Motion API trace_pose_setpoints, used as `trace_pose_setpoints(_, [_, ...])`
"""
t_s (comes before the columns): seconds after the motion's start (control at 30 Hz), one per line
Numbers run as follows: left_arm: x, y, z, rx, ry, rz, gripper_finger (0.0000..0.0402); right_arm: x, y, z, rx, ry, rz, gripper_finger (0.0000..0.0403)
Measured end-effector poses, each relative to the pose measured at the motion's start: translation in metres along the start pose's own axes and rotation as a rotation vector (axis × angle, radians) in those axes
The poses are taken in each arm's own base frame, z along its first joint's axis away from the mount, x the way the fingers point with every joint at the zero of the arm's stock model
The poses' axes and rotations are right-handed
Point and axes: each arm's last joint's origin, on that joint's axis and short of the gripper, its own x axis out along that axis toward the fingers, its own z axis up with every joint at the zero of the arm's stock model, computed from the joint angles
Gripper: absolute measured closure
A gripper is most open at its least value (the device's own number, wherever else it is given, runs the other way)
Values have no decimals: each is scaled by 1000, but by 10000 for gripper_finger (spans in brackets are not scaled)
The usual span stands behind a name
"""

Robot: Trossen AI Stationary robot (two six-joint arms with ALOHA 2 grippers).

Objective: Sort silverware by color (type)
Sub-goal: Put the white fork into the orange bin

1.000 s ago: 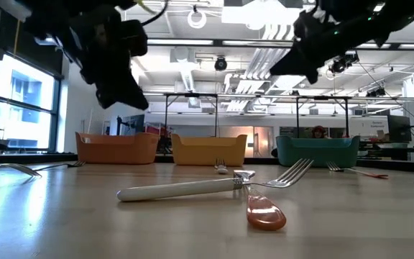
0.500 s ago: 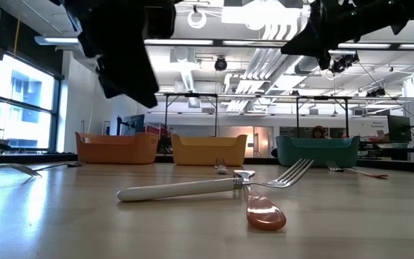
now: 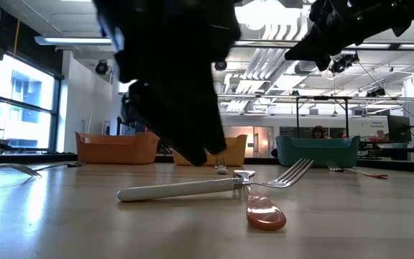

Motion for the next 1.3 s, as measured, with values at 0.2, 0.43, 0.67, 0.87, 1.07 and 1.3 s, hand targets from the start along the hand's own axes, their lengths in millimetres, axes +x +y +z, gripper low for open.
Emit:
trace_pose_setpoints(0.2, [18, -14, 13, -15, 48, 167, 249, -3, 1, 0, -23, 0, 10, 403])
trace_pose_setpoints(0.43, [32, -16, 4, 8, 114, 183, 303, -4, 1, 1, -24, -9, 8, 403])
trace_pose_setpoints(0.67, [23, -12, 0, 174, 209, 175, 371, -4, 1, 2, 30, -15, -9, 403])
trace_pose_setpoints(0.87, [8, 4, -6, 304, 305, 210, 371, -4, 0, 2, 104, -20, -21, 403])
trace_pose_setpoints(1.07, [-23, 41, -14, 238, 243, 165, 371, -4, 0, 1, 157, -13, -22, 403])
trace_pose_setpoints(1.3, [-78, 99, -14, -142, -12, 166, 372, -4, 0, 1, 192, -10, -22, 403])
